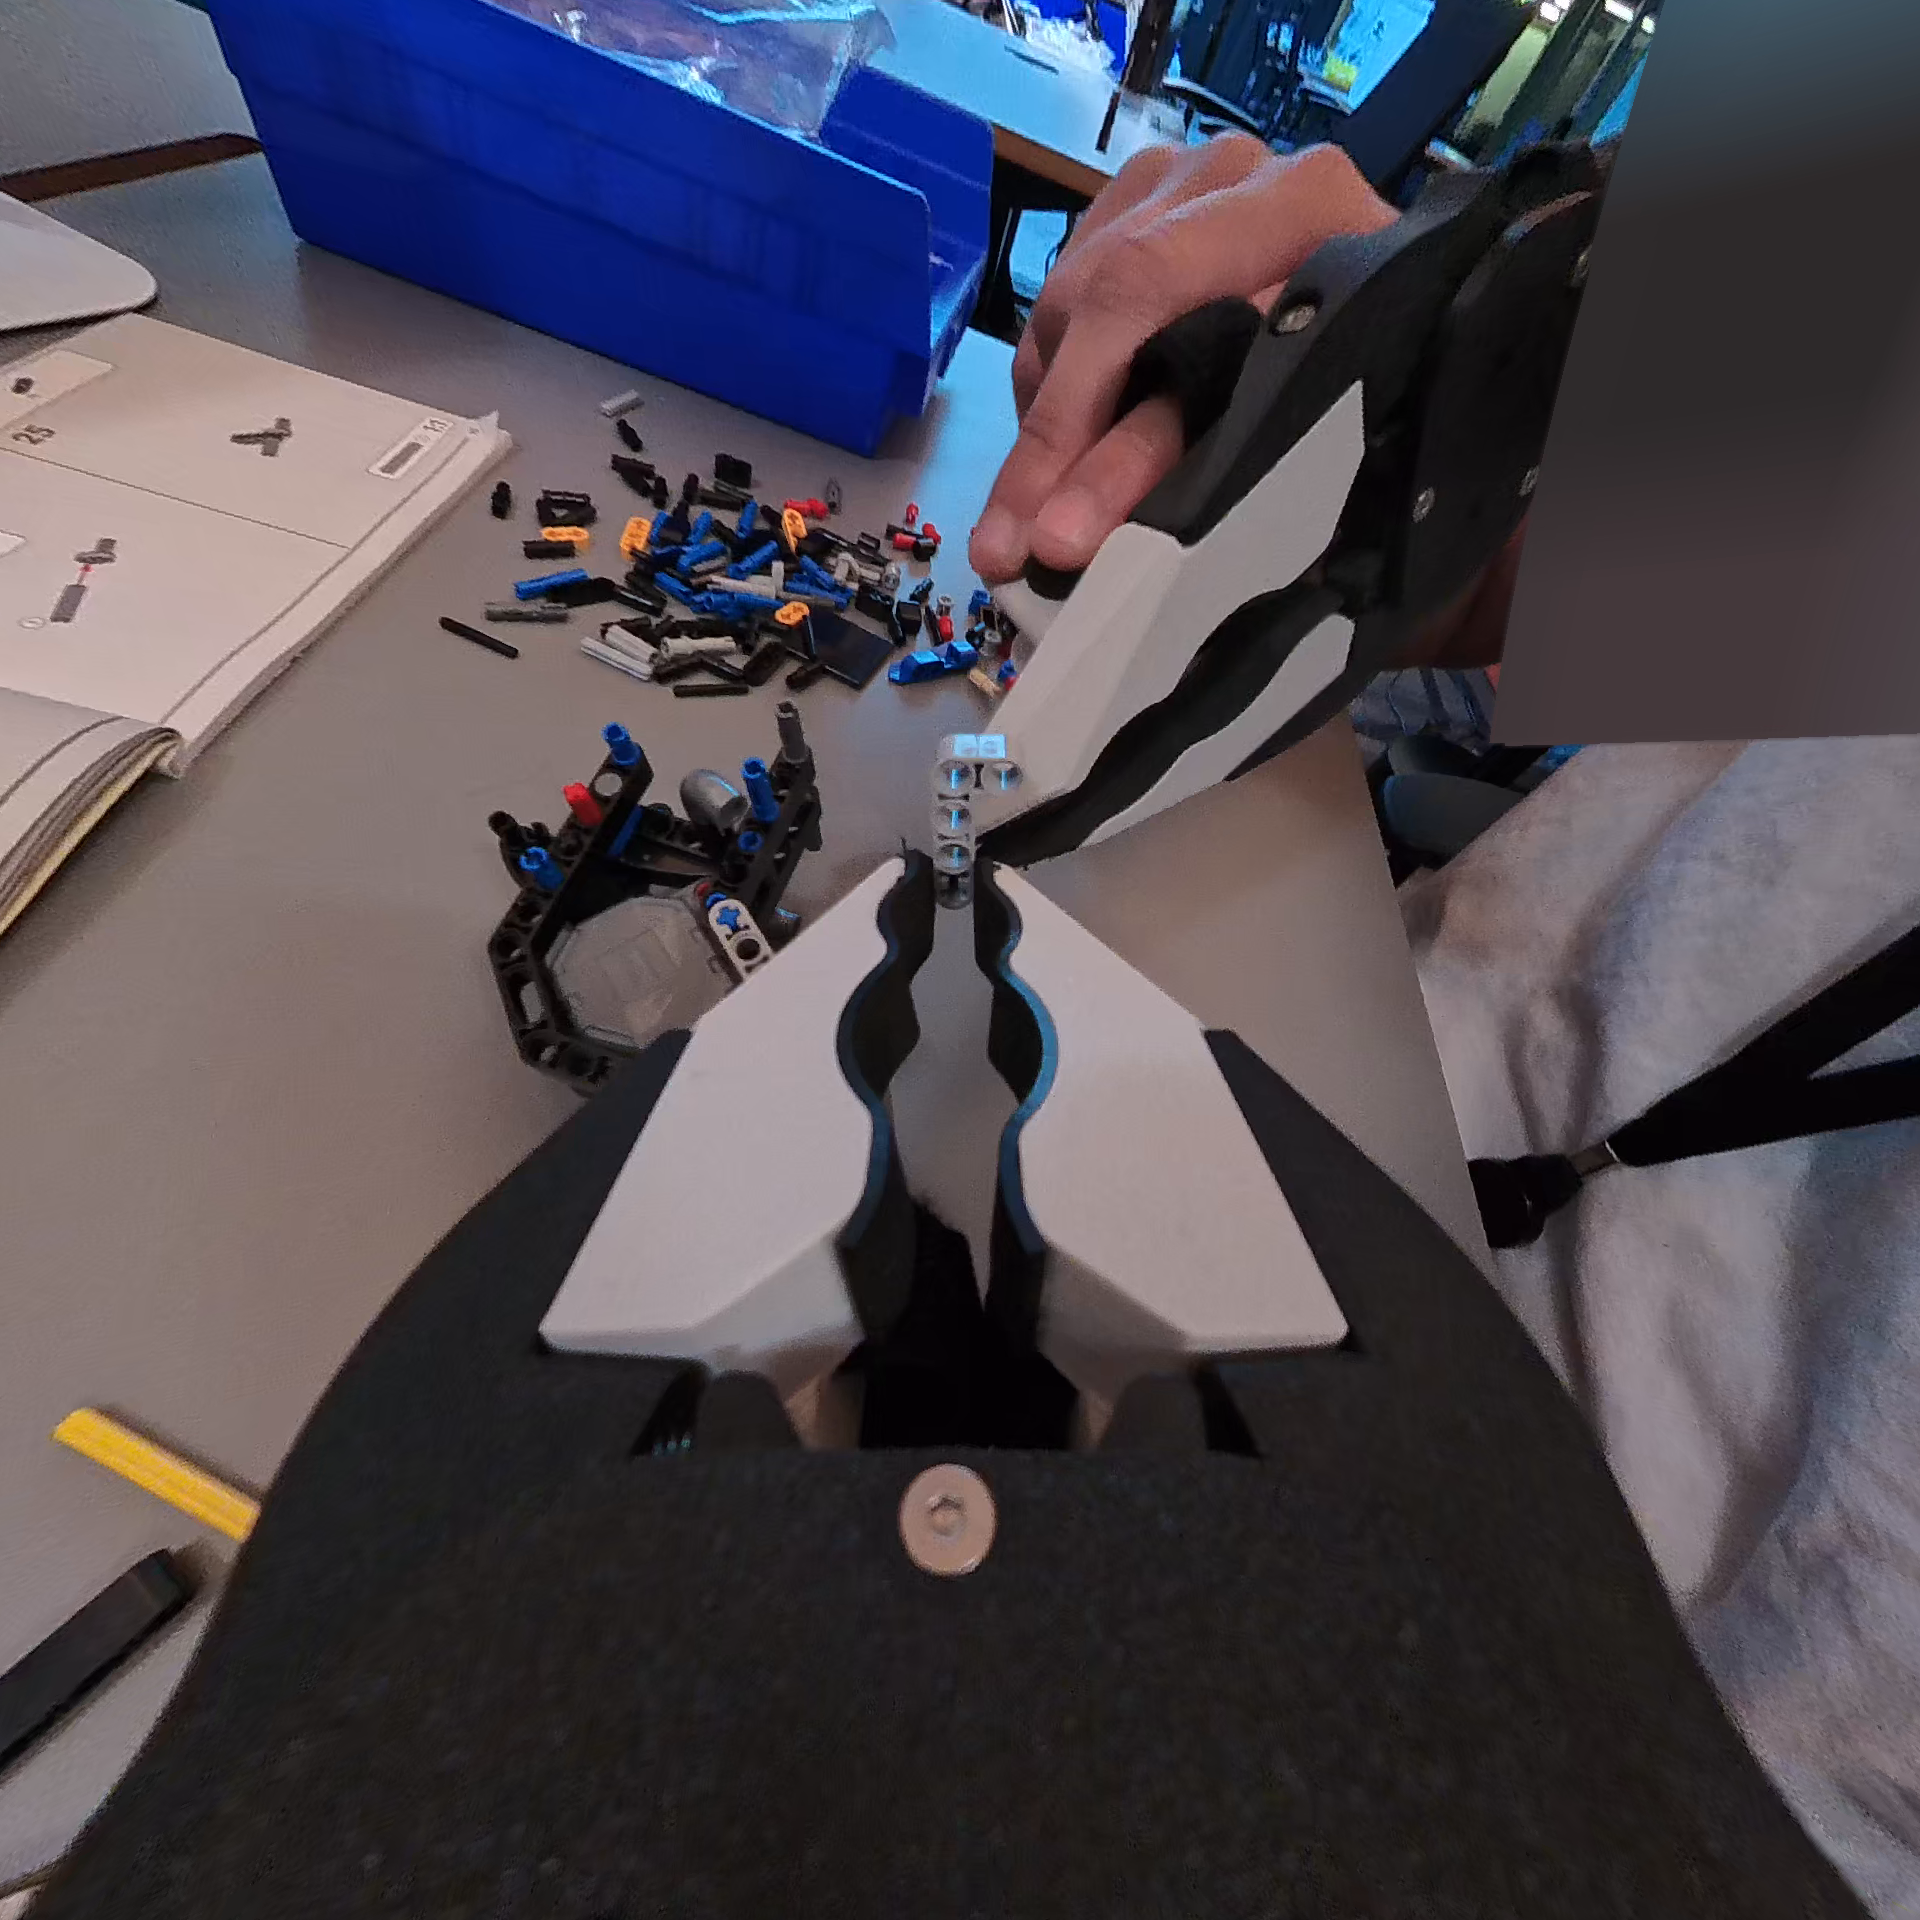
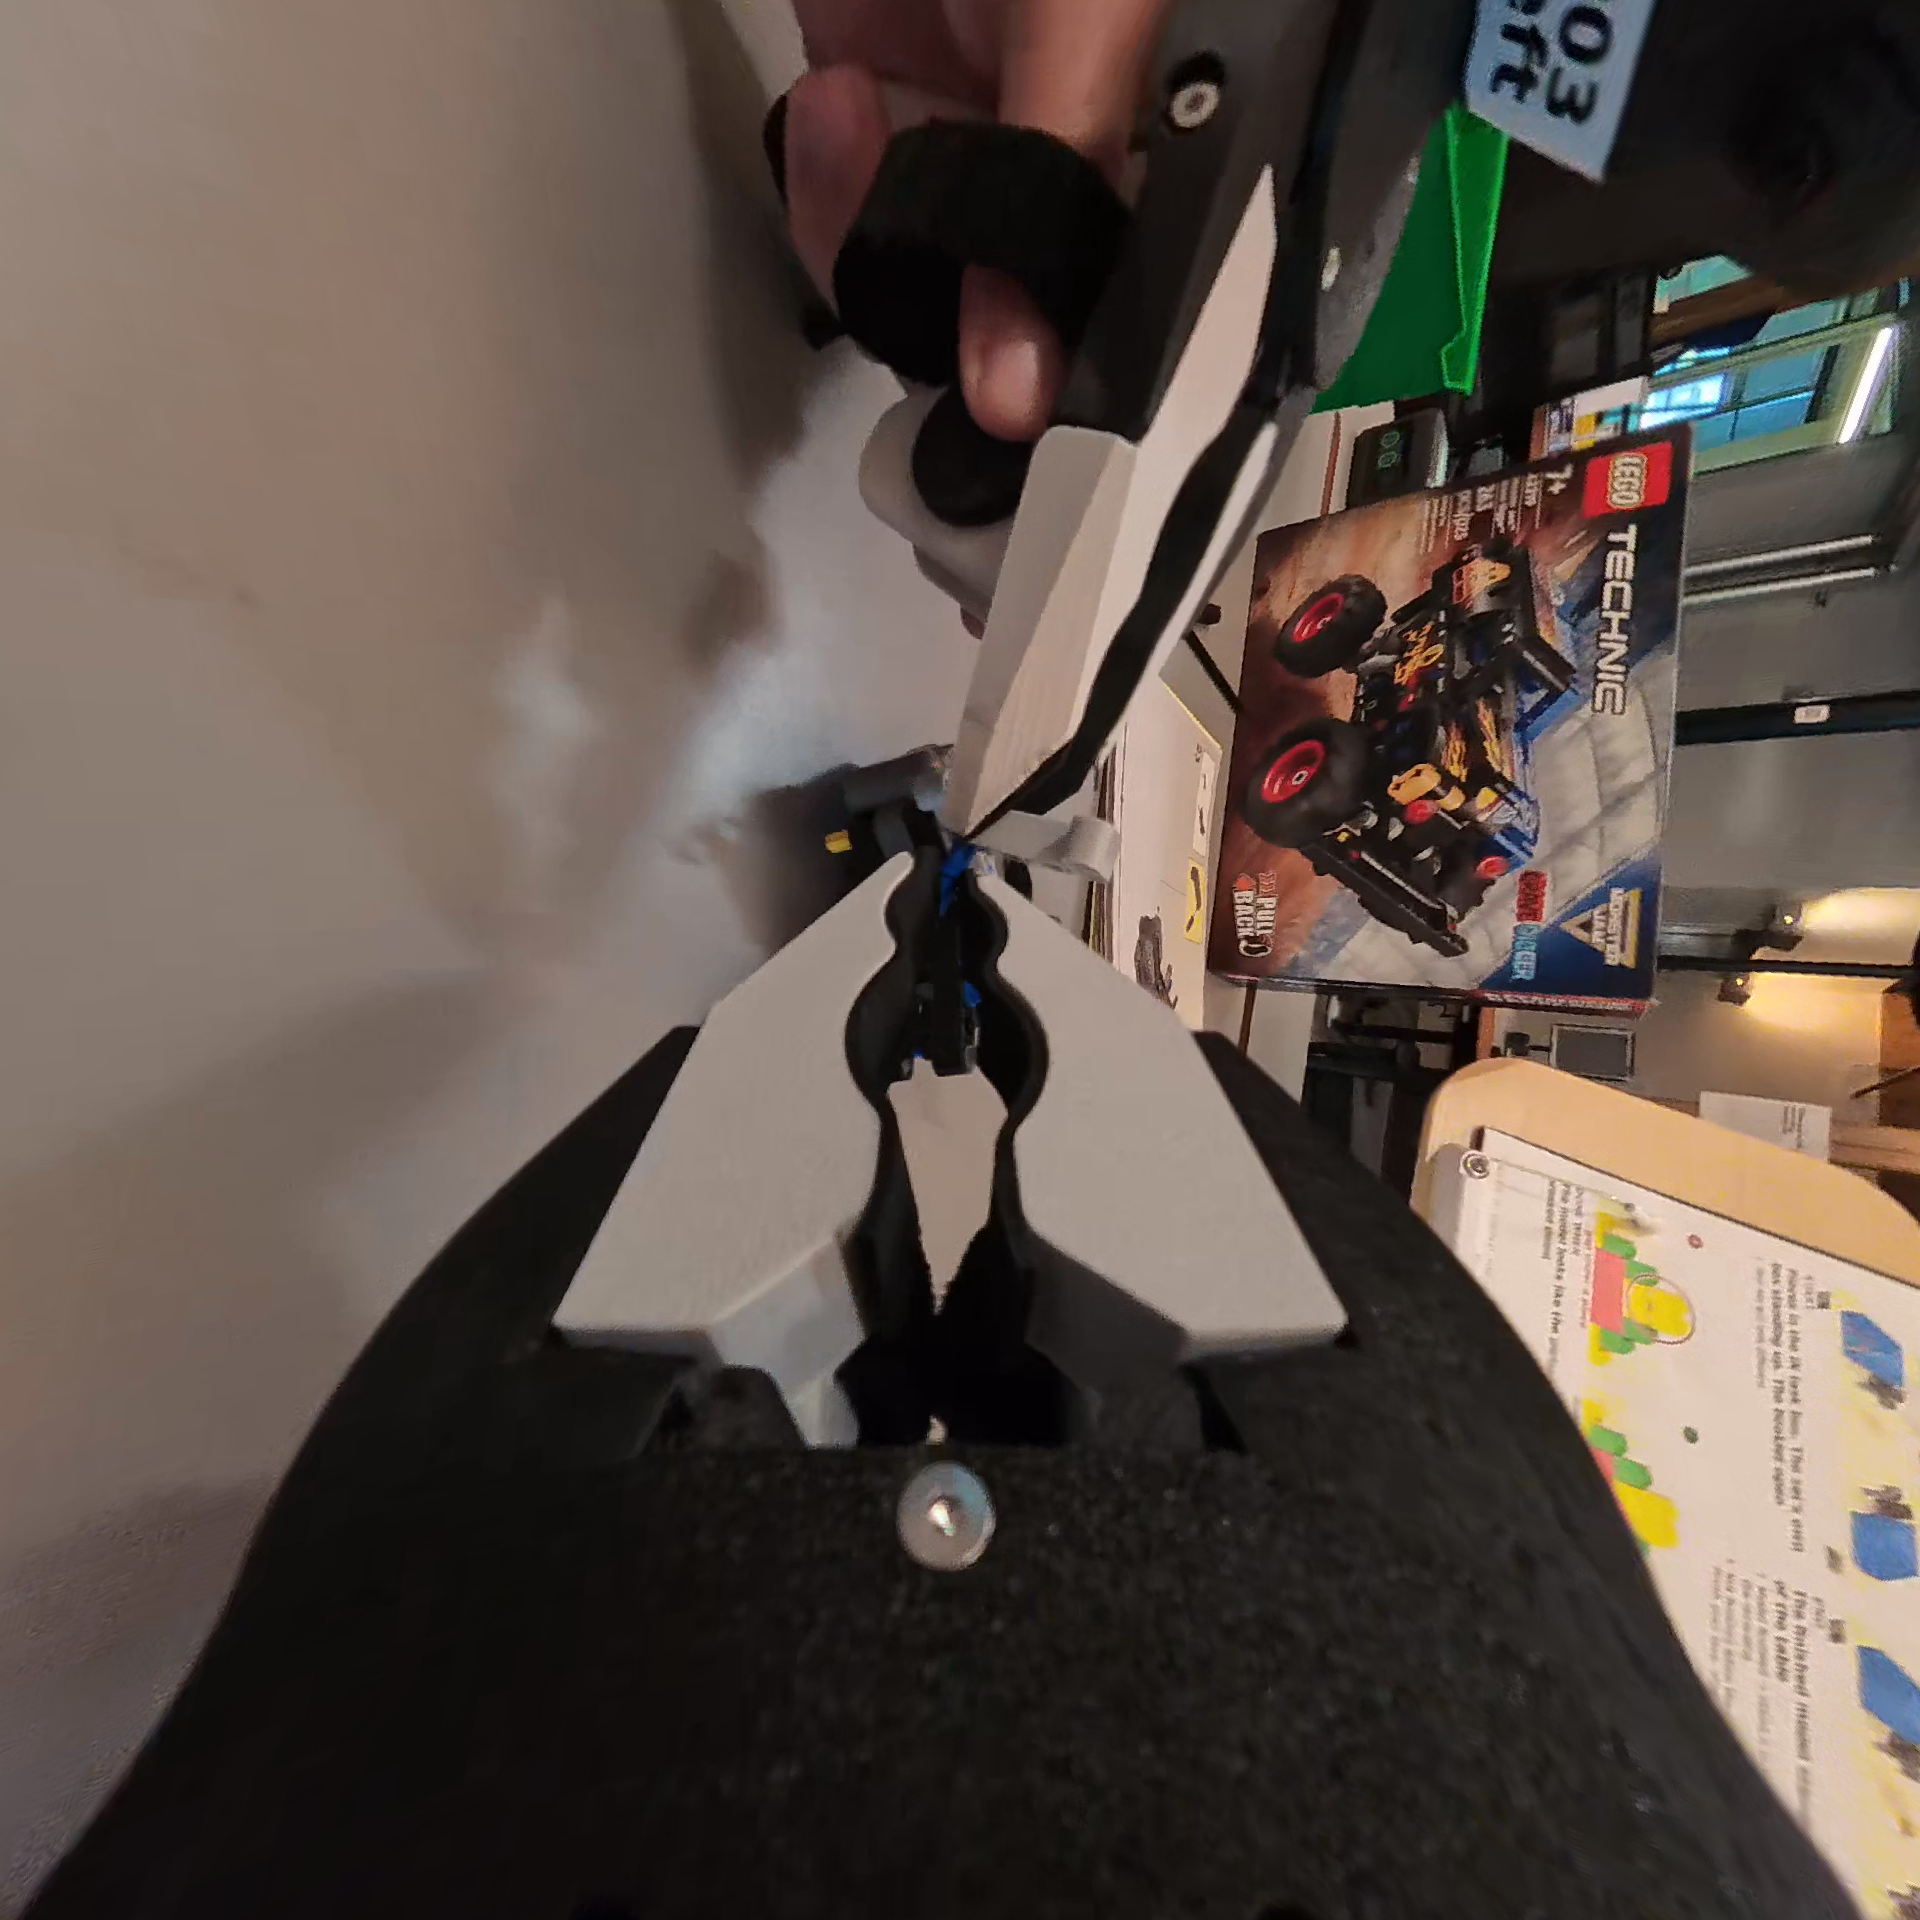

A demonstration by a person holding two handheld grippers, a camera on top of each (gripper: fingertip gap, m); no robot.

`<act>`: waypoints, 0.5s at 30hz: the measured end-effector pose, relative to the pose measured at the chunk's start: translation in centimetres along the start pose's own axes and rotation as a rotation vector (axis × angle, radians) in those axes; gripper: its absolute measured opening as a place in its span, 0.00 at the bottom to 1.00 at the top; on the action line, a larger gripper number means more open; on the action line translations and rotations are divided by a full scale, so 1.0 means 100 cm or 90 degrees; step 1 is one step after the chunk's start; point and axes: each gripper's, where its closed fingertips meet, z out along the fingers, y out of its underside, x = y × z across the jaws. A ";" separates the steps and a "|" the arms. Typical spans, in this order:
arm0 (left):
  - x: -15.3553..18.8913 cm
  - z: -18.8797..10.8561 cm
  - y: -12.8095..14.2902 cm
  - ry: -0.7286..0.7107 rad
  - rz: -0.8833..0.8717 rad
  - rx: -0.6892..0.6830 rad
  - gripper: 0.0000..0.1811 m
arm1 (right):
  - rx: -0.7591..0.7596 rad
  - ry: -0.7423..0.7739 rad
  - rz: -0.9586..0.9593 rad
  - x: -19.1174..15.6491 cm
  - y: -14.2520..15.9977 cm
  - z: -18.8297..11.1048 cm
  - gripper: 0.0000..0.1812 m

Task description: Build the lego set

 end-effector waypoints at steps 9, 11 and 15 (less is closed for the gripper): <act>0.005 0.003 0.011 0.002 0.037 -0.051 0.03 | -0.024 0.006 -0.095 -0.011 -0.002 0.001 0.01; 0.008 0.003 0.013 0.020 0.024 -0.054 0.03 | -0.025 0.004 -0.111 -0.013 -0.004 0.000 0.01; 0.013 0.002 0.015 0.054 -0.003 -0.060 0.03 | -0.010 0.003 -0.121 -0.016 -0.008 -0.002 0.01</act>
